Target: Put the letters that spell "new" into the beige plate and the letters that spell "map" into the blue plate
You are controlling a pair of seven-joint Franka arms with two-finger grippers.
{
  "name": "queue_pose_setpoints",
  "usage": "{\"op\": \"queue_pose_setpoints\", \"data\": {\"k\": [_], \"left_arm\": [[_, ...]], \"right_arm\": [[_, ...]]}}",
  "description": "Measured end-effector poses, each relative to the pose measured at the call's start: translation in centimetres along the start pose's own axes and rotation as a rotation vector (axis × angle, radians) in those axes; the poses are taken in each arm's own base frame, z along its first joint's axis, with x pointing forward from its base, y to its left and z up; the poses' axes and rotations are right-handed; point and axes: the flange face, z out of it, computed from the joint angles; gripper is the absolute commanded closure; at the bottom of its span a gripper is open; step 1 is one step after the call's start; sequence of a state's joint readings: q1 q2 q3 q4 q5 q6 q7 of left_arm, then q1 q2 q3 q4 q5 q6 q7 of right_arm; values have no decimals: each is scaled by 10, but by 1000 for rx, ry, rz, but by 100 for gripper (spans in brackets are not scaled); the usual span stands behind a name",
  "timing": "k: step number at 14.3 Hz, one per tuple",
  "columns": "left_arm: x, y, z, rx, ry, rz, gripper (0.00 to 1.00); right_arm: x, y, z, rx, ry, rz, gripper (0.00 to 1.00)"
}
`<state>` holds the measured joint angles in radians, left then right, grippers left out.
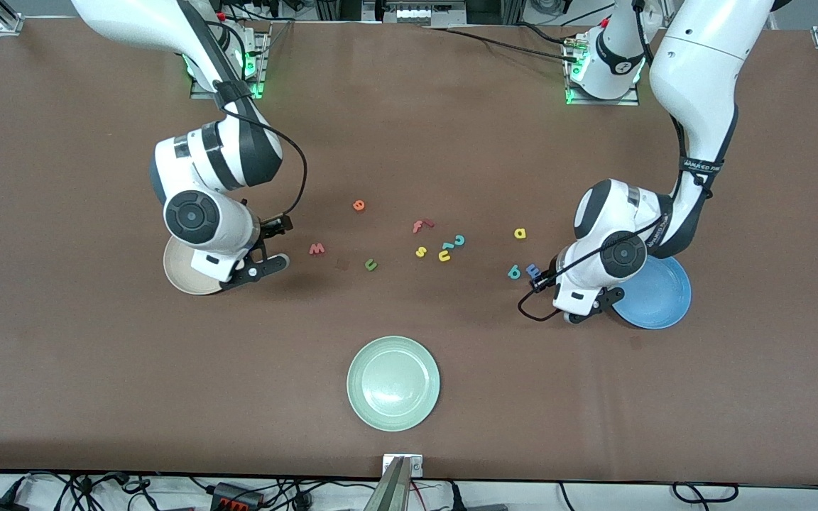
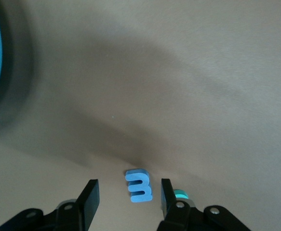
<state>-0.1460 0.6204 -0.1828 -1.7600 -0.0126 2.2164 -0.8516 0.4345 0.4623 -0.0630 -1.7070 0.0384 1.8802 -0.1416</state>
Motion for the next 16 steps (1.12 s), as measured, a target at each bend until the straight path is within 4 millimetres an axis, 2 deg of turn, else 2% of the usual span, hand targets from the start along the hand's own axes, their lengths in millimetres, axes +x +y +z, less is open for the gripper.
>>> {"op": "queue_pose_setpoints", "data": {"k": [2, 5, 9, 11, 14, 16], "left_arm": [[-2, -3, 17, -21, 16, -21, 48], [-8, -11, 42, -55, 44, -31, 66], [-15, -7, 38, -63, 45, -21, 76], [-20, -3, 39, -65, 40, -13, 90], [-21, -2, 37, -66, 39, -8, 94], [-13, -4, 20, -50, 32, 24, 94]], "right_arm": [[0, 0, 2, 0, -4, -186, 0], [6, 1, 10, -4, 12, -483, 0], [20, -5, 43, 45, 48, -828, 0], [24, -10, 53, 62, 59, -958, 0], [27, -35, 52, 51, 61, -1053, 0], [30, -47, 50, 30, 78, -1076, 0]]}}
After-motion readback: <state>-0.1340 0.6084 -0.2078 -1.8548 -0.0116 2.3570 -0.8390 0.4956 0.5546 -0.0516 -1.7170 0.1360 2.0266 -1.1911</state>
